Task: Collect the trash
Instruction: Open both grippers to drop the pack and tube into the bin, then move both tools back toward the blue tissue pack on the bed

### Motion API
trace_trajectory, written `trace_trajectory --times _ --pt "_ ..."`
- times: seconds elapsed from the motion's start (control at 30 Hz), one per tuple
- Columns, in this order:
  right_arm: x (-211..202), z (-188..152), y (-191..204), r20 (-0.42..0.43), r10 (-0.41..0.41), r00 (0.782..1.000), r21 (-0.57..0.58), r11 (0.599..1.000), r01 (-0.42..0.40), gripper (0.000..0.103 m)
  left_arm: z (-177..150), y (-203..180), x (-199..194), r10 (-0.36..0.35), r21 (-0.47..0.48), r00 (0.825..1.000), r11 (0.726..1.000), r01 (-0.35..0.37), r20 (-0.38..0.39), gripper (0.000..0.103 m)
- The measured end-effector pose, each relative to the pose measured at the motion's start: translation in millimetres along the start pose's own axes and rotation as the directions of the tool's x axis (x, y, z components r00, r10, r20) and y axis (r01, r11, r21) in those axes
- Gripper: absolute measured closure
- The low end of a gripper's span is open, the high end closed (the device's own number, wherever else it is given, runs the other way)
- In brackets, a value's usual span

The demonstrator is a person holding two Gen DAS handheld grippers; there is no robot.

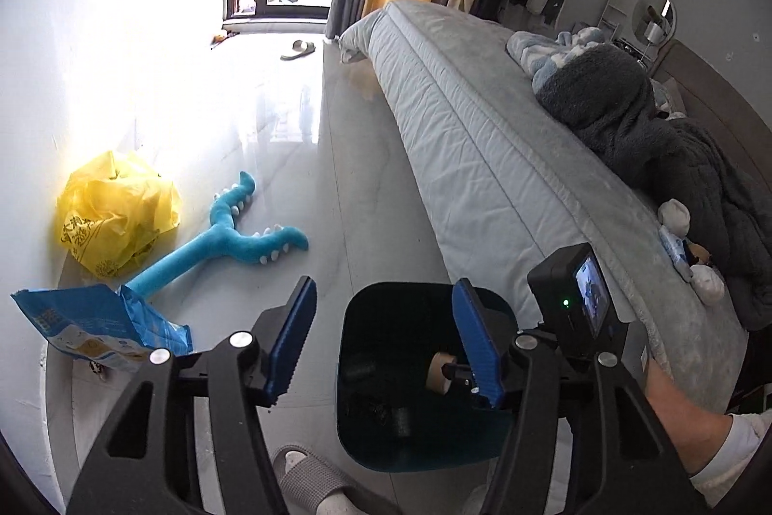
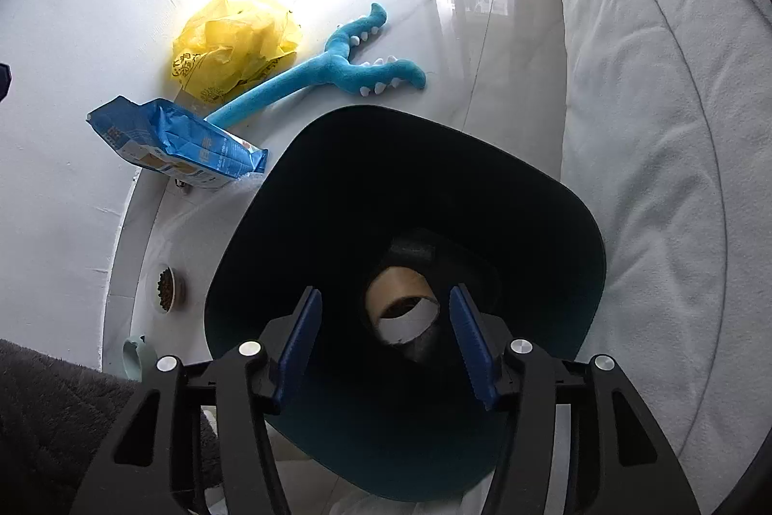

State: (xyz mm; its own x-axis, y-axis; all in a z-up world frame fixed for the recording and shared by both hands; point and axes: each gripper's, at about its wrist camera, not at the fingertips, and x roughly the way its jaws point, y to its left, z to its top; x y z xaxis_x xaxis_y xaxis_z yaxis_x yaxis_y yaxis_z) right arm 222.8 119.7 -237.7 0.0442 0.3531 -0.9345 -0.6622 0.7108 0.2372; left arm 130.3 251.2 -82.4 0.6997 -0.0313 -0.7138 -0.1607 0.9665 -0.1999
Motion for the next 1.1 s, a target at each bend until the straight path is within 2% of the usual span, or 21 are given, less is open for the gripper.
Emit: trace_trajectory --times 0.43,0.57,0.8,1.1 --pt "-60.5 -3.6 -2.2 0.131 0.046 0.99 -0.017 0.999 -0.044 0.035 19.1 -33.6 -27.7 -0.032 0.025 0.992 0.999 0.029 0.12 0.042" --pt "-92.7 -4.9 -9.4 0.219 0.073 0.973 -0.025 0.997 -0.069 0.032 23.5 -50.7 -34.9 -0.032 0.055 0.987 0.998 0.024 0.157 0.042" --pt "-140.3 -16.0 -28.3 0.335 0.068 0.94 -0.03 0.998 -0.062 0.03 27.9 -84.7 -35.6 -0.061 0.095 0.983 0.994 0.045 0.172 0.042" --pt "-184.0 -38.1 -62.3 0.423 0.009 0.906 -0.013 1.0 -0.004 0.028 32.9 -121.4 -31.6 -0.099 0.13 0.979 0.989 0.076 0.18 0.042"
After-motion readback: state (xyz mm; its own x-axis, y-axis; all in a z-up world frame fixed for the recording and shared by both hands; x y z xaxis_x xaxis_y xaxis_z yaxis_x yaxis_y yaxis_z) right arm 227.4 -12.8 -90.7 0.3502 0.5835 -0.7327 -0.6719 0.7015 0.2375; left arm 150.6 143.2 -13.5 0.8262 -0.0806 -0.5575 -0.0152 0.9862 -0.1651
